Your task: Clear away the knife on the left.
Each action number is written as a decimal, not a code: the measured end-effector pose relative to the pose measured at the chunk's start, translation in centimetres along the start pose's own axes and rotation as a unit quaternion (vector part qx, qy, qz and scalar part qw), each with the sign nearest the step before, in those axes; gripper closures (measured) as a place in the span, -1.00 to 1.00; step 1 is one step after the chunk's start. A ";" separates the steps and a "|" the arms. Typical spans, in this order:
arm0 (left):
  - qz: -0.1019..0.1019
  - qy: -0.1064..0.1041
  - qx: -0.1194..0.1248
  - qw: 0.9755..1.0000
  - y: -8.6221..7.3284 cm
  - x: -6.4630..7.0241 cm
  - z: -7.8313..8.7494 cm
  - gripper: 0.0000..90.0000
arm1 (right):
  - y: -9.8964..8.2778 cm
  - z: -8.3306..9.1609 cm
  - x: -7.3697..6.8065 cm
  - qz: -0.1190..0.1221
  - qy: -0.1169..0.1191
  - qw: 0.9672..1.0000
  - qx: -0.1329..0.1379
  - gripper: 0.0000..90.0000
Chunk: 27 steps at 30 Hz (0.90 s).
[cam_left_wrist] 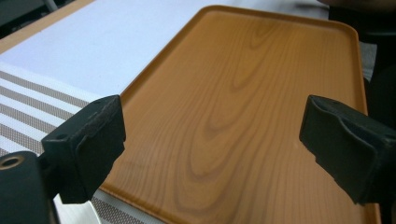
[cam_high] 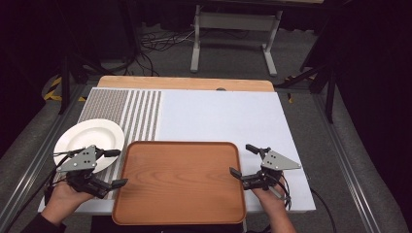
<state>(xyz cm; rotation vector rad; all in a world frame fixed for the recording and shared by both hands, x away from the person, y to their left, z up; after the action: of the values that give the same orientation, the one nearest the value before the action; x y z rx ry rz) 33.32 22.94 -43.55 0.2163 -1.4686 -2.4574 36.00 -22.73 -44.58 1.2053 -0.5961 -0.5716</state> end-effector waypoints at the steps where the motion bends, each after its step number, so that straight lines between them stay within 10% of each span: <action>1: -0.002 -0.002 -0.006 1.000 0.1 0.0 0.1 -0.80 | 0.0 0.0 0.0 0.000 0.000 1.000 0.000 -0.93; 8: -0.005 -0.023 -0.049 0.999 0.6 -0.2 0.8 -0.77 | 0.0 -0.1 -0.1 -0.001 0.005 1.000 0.000 -0.93; 27: -0.025 -0.037 -0.167 0.985 0.3 -0.7 2.5 -0.67 | -0.2 -0.3 -0.3 -0.001 0.015 1.000 -0.010 -0.93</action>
<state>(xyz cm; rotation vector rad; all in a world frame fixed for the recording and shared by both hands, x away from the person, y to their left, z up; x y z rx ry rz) 33.42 25.13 -42.06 0.0952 -1.0620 -2.7298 35.99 -22.40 -44.87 1.1939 -0.5627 -0.5580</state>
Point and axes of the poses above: each handheld gripper's, and its own axes: z roughly backward along the jaws, y roughly out of its top, x roughly to its right, the point moved 4 cm from there along -z, roughly forward along the jaws, and after that the axes turned 6 degrees about -y, right-handed, at the moved point
